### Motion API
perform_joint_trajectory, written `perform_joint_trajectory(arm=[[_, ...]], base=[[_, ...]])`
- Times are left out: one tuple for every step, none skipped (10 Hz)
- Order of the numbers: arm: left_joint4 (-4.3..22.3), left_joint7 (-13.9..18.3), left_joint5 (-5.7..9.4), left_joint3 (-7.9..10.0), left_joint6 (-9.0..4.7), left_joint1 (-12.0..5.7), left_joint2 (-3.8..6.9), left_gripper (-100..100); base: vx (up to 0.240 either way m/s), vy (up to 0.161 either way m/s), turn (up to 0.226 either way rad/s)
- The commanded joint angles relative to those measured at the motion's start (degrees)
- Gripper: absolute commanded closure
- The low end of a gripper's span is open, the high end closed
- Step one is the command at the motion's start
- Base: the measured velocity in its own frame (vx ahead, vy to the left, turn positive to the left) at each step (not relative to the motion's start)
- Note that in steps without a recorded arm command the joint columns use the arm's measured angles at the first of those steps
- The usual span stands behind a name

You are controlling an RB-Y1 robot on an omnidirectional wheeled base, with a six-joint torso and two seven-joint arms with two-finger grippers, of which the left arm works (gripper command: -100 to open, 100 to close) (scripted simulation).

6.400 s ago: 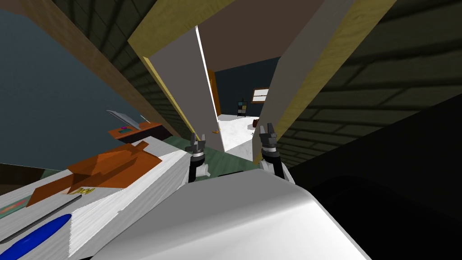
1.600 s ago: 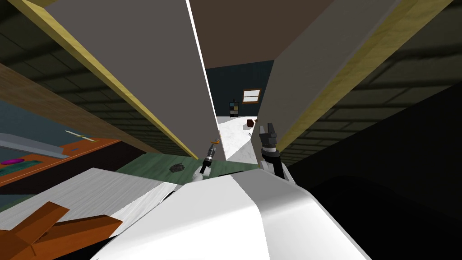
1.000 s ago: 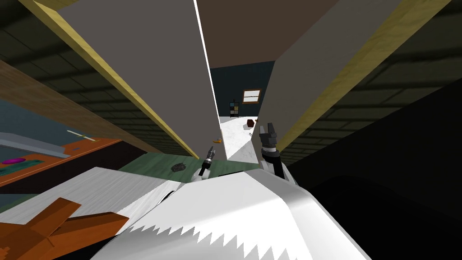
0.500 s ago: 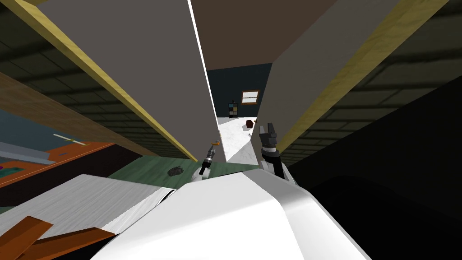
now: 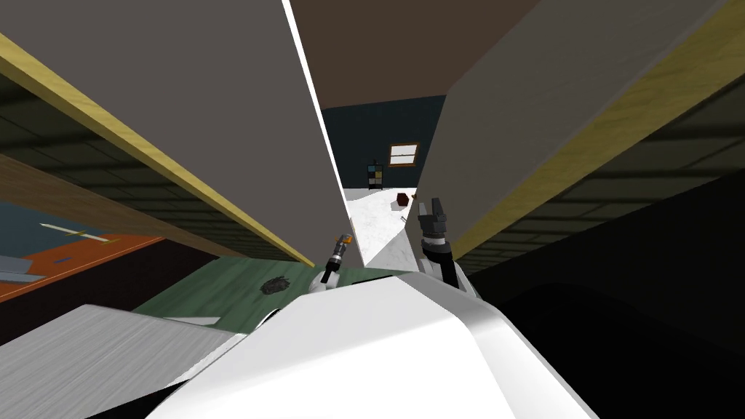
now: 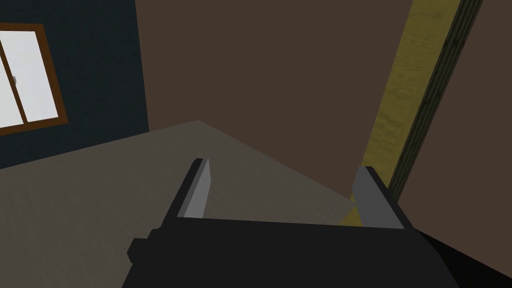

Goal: Push the door open

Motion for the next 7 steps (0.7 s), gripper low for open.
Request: perform_joint_trajectory(arm=[[2.2, -0.3, 0.14, 0.24, -1.07, -0.59, -0.33, -100], [2.9, -0.7, 0.24, 0.45, -1.39, 0.47, -0.52, -100], [4.4, -0.6, 0.26, 0.46, -1.91, -0.95, -0.70, -100], [4.4, -0.6, 0.26, 0.46, -1.91, -0.95, -0.70, 100], [4.4, -0.6, 0.26, 0.46, -1.91, -0.95, -0.70, 100], [4.4, -0.6, 0.26, 0.46, -1.91, -0.95, -0.70, 100], [4.4, -0.6, 0.26, 0.46, -1.91, -0.95, -0.70, 100]], base=[[0.128, 0.012, 0.002], [0.118, 0.015, 0.007], [0.056, 0.007, 0.002], [-0.009, -0.001, 0.000], [-0.027, 0.000, 0.013], [-0.014, 0.001, -0.011], [0.000, 0.000, 0.000]])
